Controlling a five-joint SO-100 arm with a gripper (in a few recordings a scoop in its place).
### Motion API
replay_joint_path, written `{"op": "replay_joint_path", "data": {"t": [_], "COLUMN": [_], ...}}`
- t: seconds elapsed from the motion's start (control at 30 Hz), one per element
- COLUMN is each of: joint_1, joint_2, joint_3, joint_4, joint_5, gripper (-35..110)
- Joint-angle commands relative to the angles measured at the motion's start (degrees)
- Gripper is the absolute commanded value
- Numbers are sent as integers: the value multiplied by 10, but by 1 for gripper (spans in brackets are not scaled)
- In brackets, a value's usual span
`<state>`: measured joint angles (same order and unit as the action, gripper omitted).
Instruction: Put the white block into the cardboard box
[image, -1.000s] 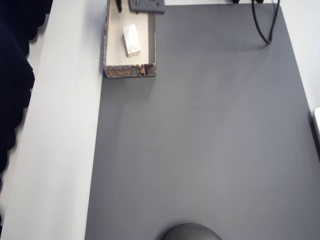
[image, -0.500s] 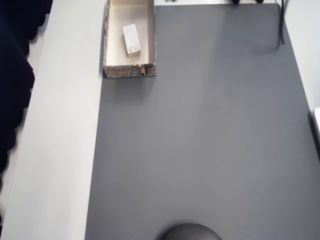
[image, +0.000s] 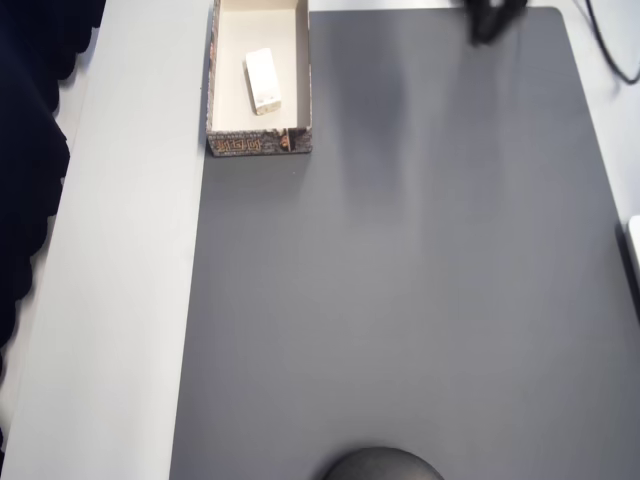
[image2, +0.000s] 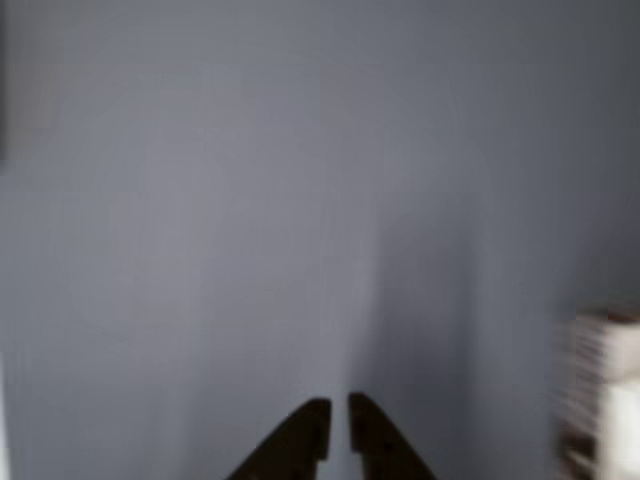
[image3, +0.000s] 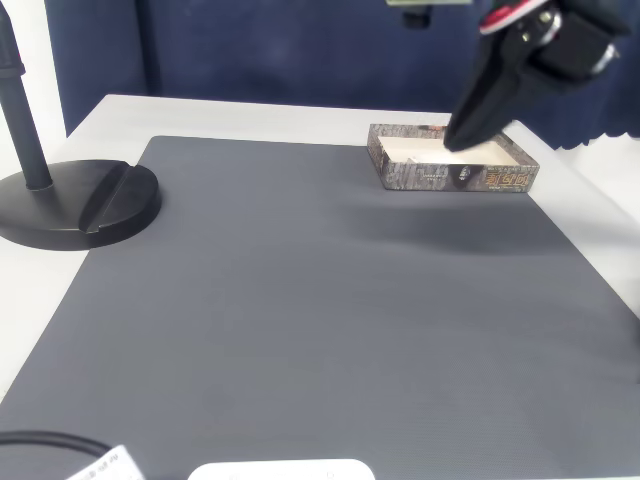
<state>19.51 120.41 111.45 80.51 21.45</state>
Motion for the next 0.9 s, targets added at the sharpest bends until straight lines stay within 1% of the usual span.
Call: {"op": "replay_joint_path", "data": {"t": [0.0,0.2,0.4,0.6,0.87], "joint_1": [-84,-132,-127,-134,-120], "joint_2": [68,110,195,292,410], "joint_3": [86,153,231,331,427], "joint_4": [-66,-76,-79,-110,-125], "joint_5": [-67,-85,-86,-117,-112], "gripper": [-2,-2,-2,-2,-2]}}
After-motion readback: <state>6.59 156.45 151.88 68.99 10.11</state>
